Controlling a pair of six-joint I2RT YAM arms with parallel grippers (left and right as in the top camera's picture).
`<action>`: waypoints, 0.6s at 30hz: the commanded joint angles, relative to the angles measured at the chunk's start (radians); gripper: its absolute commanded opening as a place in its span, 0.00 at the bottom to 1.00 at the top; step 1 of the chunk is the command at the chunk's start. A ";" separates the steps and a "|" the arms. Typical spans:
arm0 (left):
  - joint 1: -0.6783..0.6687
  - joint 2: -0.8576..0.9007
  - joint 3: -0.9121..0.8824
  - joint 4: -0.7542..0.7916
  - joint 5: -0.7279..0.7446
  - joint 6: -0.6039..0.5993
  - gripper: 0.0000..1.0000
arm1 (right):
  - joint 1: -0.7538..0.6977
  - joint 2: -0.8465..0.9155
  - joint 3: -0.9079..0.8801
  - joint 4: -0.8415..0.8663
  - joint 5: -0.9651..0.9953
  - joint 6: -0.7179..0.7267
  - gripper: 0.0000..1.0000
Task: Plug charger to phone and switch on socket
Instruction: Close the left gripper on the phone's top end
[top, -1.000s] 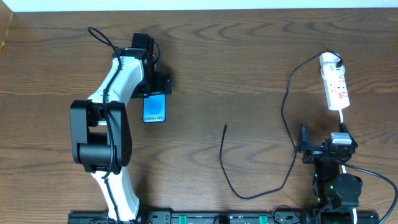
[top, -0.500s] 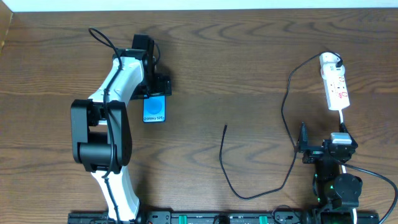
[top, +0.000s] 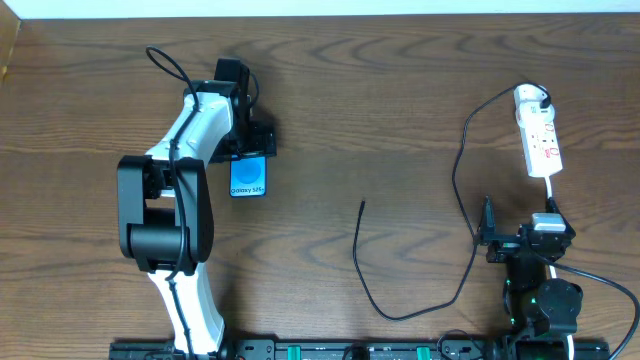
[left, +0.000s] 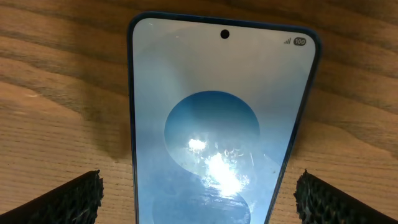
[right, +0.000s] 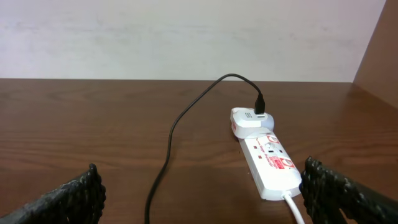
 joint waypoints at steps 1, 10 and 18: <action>0.001 0.013 -0.010 -0.002 -0.002 -0.010 0.99 | 0.007 -0.006 -0.001 -0.004 0.002 -0.008 0.99; 0.001 0.013 -0.026 -0.001 -0.002 -0.010 0.99 | 0.007 -0.006 -0.001 -0.004 0.002 -0.008 0.99; 0.001 0.013 -0.043 0.023 -0.002 -0.010 0.99 | 0.007 -0.006 -0.001 -0.004 0.002 -0.008 0.99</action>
